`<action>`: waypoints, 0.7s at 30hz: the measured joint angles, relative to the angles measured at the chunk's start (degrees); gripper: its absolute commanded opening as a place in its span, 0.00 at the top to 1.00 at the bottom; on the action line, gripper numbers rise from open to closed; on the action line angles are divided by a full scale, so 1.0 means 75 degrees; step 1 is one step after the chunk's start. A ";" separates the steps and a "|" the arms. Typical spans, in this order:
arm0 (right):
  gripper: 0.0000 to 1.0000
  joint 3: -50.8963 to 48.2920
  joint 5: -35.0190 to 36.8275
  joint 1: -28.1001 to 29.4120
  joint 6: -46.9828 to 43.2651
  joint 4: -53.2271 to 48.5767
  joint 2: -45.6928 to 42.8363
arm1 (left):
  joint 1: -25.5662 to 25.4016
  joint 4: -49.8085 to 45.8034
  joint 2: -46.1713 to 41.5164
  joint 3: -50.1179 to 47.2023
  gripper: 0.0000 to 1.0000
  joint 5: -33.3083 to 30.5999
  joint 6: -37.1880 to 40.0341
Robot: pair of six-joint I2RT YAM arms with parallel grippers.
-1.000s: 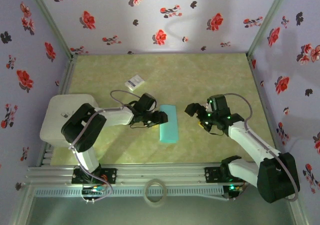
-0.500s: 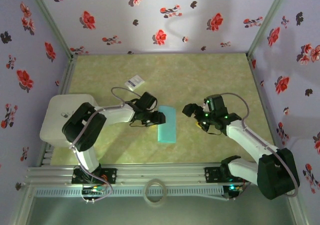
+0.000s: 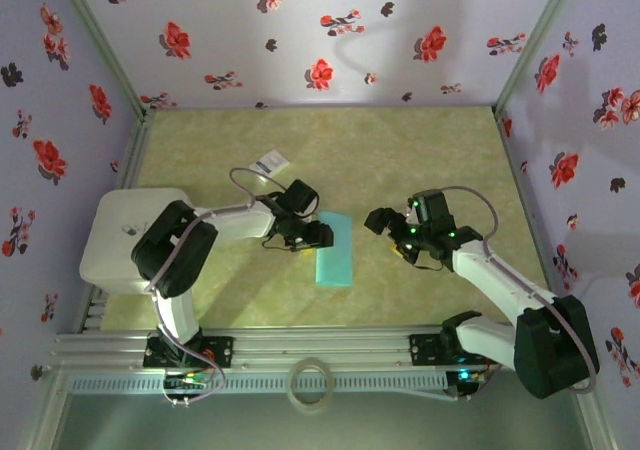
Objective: Fold a paper plane with a square sheet of paper (pick it up from the middle)
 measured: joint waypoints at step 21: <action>0.01 0.0000 0.0009 0.0052 0.0000 -0.0006 0.0149 | -0.0102 -0.0915 0.0402 0.0705 0.41 -0.0213 0.0204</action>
